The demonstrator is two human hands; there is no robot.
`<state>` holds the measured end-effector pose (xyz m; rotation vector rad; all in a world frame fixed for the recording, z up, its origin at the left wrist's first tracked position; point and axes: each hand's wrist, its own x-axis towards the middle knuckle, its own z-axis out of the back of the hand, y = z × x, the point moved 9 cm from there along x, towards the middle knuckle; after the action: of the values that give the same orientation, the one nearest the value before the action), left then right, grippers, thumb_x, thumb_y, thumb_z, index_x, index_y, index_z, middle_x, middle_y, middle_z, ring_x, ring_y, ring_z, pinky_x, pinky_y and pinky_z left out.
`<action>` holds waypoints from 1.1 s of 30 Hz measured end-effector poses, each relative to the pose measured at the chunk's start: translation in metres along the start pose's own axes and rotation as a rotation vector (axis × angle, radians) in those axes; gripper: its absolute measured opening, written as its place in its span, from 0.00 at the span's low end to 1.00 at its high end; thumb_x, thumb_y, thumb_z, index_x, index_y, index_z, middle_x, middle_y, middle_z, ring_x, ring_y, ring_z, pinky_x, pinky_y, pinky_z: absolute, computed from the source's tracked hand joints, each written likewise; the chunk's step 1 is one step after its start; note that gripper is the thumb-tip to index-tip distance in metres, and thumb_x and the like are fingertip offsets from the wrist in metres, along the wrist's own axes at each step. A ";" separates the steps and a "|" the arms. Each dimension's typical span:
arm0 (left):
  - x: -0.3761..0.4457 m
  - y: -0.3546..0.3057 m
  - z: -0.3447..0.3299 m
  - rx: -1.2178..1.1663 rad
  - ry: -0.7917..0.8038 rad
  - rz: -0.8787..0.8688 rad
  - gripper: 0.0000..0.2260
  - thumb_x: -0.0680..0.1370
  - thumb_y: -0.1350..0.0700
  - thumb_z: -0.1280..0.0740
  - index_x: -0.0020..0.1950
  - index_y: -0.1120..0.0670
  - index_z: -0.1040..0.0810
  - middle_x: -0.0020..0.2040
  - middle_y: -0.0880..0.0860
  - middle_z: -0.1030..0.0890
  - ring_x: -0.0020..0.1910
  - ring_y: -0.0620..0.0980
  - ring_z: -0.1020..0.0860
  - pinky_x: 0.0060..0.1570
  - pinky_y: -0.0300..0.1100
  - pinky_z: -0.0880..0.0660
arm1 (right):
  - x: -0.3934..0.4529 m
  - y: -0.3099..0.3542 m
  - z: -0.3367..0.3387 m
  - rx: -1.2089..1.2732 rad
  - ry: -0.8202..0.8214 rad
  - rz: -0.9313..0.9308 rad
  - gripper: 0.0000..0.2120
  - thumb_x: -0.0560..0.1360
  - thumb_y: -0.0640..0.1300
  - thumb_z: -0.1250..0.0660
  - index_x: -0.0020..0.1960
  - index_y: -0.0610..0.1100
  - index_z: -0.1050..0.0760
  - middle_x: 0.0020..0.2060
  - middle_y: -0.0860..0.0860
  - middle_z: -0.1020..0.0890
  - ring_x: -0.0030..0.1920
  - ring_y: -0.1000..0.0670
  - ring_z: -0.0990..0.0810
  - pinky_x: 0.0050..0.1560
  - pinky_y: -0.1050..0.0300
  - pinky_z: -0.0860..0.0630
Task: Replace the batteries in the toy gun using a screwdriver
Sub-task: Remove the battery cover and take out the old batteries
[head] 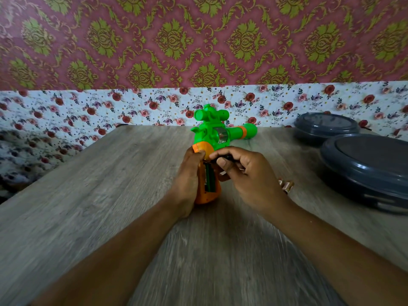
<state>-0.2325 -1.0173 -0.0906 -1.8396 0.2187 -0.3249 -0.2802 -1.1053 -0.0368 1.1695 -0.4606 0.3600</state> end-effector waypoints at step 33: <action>0.003 -0.002 0.005 0.074 -0.036 -0.058 0.07 0.77 0.58 0.38 0.54 0.49 0.27 0.45 0.55 0.22 0.44 0.52 0.23 0.44 0.46 0.27 | -0.007 -0.026 -0.003 0.097 0.066 -0.372 0.01 0.73 0.38 0.32 0.44 0.43 0.24 0.32 0.53 0.25 0.21 0.65 0.30 0.23 0.73 0.36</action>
<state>-0.2282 -1.0130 -0.0899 -1.7799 0.1274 -0.3358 -0.2730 -1.1123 -0.0623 1.3045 -0.1625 0.0988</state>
